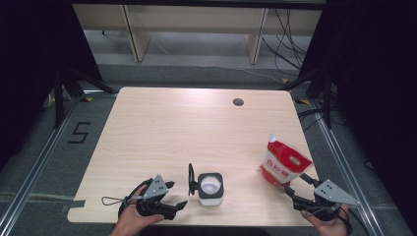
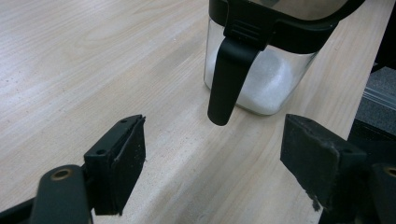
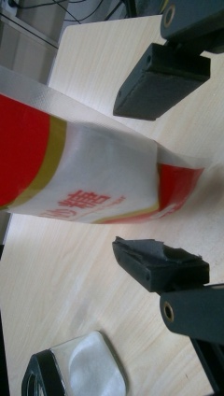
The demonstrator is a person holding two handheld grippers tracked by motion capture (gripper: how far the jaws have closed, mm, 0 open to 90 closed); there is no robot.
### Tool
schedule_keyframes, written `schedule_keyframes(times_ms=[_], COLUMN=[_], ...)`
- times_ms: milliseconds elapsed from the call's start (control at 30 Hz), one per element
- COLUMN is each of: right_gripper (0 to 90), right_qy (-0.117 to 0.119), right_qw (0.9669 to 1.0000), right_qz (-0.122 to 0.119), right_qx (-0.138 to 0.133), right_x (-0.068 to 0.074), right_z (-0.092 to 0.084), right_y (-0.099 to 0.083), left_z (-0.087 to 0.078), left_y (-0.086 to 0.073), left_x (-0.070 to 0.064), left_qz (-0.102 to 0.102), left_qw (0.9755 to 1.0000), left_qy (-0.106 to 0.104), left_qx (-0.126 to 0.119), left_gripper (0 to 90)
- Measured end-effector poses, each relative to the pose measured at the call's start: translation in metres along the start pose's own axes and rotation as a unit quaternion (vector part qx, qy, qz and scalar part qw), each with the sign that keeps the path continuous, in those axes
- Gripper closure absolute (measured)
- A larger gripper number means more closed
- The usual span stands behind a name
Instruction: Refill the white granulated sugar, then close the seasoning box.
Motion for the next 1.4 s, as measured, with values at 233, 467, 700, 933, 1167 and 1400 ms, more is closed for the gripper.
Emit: schedule_keyframes(times_ms=[233,467,700,933,1167,1400], right_gripper=[29.2,27.9,26.9,26.2,25.3,24.4], right_qy=[-0.003,0.0,-0.005,-0.004,-0.001,0.011], right_qw=[0.9998,0.9996,0.9995,0.9995,0.9987,0.9984], right_qz=[0.0,0.005,0.011,-0.004,0.01,0.0], right_qx=[0.018,0.029,0.031,0.032,0.05,0.056], right_x=[0.006,0.011,0.015,0.019,0.026,0.031], right_z=[-0.005,-0.008,-0.011,-0.014,-0.017,-0.015], right_y=[-0.003,-0.005,-0.007,-0.008,-0.009,-0.01], left_z=[0.0,0.0,0.0,-0.001,-0.002,-0.001], left_y=[0.0,0.0,-0.001,0.0,0.0,0.0], left_x=[0.0,0.0,0.0,0.002,0.002,0.001], left_qz=[-0.001,-0.015,-0.015,0.001,-0.007,-0.031], left_qw=[1.0,0.9999,0.9999,1.0,1.0,0.9995], left_qy=[0.002,0.003,0.005,0.001,0.004,0.005], left_qx=[0.0,-0.003,-0.006,-0.002,0.001,-0.001], left_gripper=[21.7,21.7,21.7,21.8,21.8,23.4])
Point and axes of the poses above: each handheld gripper's, and its own axes: z roughly forward along the jaws, y roughly out of its top, x roughly to its left, the point moved 2 cm from there along z, roughly forward along the jaws, and after that the axes turned 10 degrees about -x, right-handed, at the moved point
